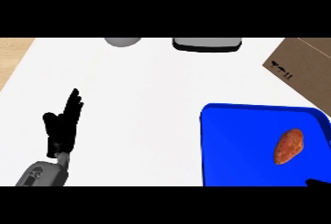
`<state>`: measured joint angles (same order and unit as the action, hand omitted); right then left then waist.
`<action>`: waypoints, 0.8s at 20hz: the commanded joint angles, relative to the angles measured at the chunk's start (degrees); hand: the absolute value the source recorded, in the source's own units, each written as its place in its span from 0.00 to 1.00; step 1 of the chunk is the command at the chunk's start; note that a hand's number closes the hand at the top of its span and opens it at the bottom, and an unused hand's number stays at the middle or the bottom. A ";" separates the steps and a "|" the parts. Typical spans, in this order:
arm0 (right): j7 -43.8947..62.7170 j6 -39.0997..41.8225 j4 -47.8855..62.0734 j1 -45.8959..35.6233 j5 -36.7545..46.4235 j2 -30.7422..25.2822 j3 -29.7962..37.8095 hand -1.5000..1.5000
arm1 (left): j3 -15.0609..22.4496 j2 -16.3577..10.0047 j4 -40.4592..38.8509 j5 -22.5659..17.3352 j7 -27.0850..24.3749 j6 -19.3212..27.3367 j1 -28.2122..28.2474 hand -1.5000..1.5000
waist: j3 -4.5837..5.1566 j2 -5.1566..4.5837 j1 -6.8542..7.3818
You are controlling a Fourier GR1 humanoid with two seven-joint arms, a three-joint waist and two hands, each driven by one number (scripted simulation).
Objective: Pick the sweet potato from the tray and place it in the cardboard box
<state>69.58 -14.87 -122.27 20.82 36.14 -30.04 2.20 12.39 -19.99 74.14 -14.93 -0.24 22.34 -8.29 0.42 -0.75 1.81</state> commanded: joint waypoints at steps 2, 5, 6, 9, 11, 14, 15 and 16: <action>15.58 10.57 2.75 -6.98 -3.06 1.07 0.73 0.00 | 0.03 0.38 -1.46 0.17 -0.69 -0.97 -0.09 0.50 | -0.10 -0.10 0.54; 15.63 11.97 4.61 -9.53 -1.58 3.96 0.65 0.00 | 0.30 0.42 0.87 0.34 -1.01 -0.65 2.72 0.50 | -0.19 0.39 0.42; 15.64 11.72 5.12 -11.45 -0.02 5.93 0.26 0.00 | -0.96 1.03 -3.10 -0.07 -2.69 -1.33 0.47 0.50 | -0.08 0.06 -0.04; 15.65 15.07 6.55 -15.29 1.17 8.03 2.08 0.00 | -1.14 0.39 -1.35 0.00 -1.22 -1.17 -0.01 0.50 | -0.08 0.29 0.11; 15.65 16.08 8.28 -18.21 2.80 10.37 2.04 0.00 | -0.51 -0.01 -0.16 0.01 0.55 -1.73 0.35 0.50 | -0.15 0.41 0.20; 15.65 18.42 12.12 -20.87 5.83 12.36 2.68 0.00 | -0.81 1.24 -2.37 0.96 -2.46 -0.88 0.34 0.50 | -0.09 0.27 -0.12; 15.65 18.32 12.02 -20.71 8.09 14.58 1.77 0.00 | -0.80 1.66 -2.52 0.71 -1.51 -0.92 -0.91 0.50 | -0.07 0.31 -0.50; 15.64 18.42 13.92 -21.02 8.69 15.51 1.60 0.00 | -0.65 1.24 -0.19 0.88 0.68 0.09 -0.62 0.50 | -0.22 0.50 -0.22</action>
<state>71.56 -2.33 -110.83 4.01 41.55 -17.69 4.21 11.80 -18.86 72.87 -14.28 -1.14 21.69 -8.46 0.30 -0.43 1.78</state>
